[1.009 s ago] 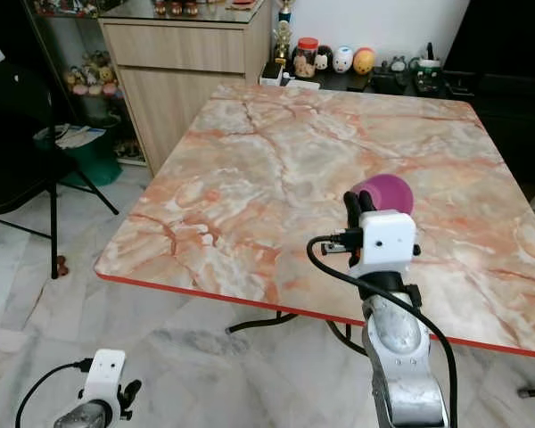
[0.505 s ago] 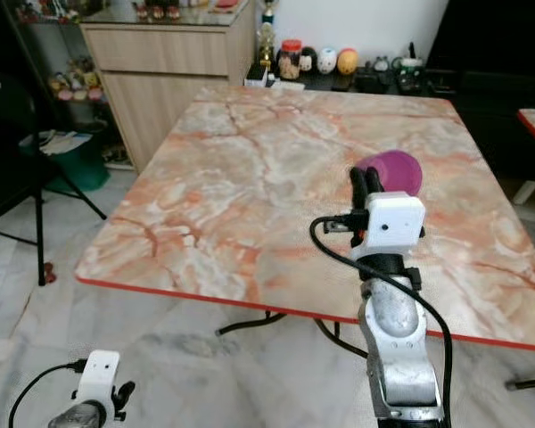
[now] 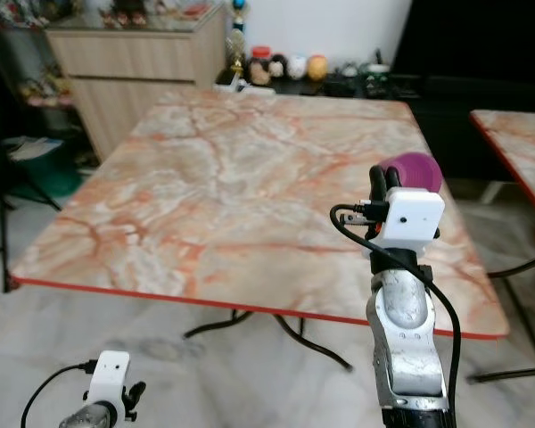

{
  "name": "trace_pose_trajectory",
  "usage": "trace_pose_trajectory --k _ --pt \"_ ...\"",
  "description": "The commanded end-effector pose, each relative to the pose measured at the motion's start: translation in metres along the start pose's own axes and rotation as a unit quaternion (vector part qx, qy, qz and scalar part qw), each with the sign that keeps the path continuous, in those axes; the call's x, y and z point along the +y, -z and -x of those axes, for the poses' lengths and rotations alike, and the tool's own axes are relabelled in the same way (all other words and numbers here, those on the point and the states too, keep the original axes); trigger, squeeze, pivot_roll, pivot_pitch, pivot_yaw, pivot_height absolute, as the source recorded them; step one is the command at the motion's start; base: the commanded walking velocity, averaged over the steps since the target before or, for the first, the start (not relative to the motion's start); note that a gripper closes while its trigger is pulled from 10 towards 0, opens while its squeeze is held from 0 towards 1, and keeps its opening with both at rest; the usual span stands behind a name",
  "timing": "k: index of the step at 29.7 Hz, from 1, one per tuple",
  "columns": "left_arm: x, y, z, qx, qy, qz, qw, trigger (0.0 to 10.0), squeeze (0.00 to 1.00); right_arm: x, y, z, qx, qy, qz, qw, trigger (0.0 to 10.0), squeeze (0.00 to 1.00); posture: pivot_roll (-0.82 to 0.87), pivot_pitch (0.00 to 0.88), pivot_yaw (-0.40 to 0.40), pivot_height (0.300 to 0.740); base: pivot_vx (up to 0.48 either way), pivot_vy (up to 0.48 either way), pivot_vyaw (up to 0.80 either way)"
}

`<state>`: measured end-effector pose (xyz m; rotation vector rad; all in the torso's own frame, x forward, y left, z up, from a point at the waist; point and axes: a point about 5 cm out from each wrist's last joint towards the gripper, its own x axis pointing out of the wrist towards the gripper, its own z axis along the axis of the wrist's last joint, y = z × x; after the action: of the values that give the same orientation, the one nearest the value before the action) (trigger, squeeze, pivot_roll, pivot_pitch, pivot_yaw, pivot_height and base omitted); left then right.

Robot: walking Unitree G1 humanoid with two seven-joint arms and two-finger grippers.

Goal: Setting the table

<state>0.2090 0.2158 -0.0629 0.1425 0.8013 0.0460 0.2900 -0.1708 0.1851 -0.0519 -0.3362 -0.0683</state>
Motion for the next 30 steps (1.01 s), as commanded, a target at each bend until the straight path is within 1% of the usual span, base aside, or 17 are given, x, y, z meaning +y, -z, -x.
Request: trace_pose_trajectory --k 1,13,27,30 --pt "0.003 0.002 0.000 0.010 -0.005 -0.002 1.000 10.0 0.00 0.000 -0.006 -0.003 -0.012 -0.001 0.006 1.000 10.0 0.00 -0.01 0.000 -0.013 0.740 0.000 -0.352 0.00" --pt "0.001 0.002 0.000 0.011 -0.002 -0.003 1.000 10.0 0.00 -0.006 -0.016 -0.013 -0.027 0.001 0.007 1.000 10.0 0.00 -0.04 0.000 0.000 0.740 0.000 -0.354 0.00" --pt "0.000 0.002 0.000 0.011 0.001 -0.007 1.000 10.0 0.00 -0.011 -0.016 -0.017 -0.022 0.009 0.004 1.000 10.0 0.00 -0.04 0.000 0.005 0.740 0.000 -0.354 0.00" --pt "0.000 0.002 0.000 0.012 0.002 -0.008 1.000 10.0 0.00 -0.011 -0.015 -0.017 -0.019 0.011 -0.011 1.000 10.0 0.00 -0.04 0.000 0.004 0.740 0.000 -0.354 0.00"
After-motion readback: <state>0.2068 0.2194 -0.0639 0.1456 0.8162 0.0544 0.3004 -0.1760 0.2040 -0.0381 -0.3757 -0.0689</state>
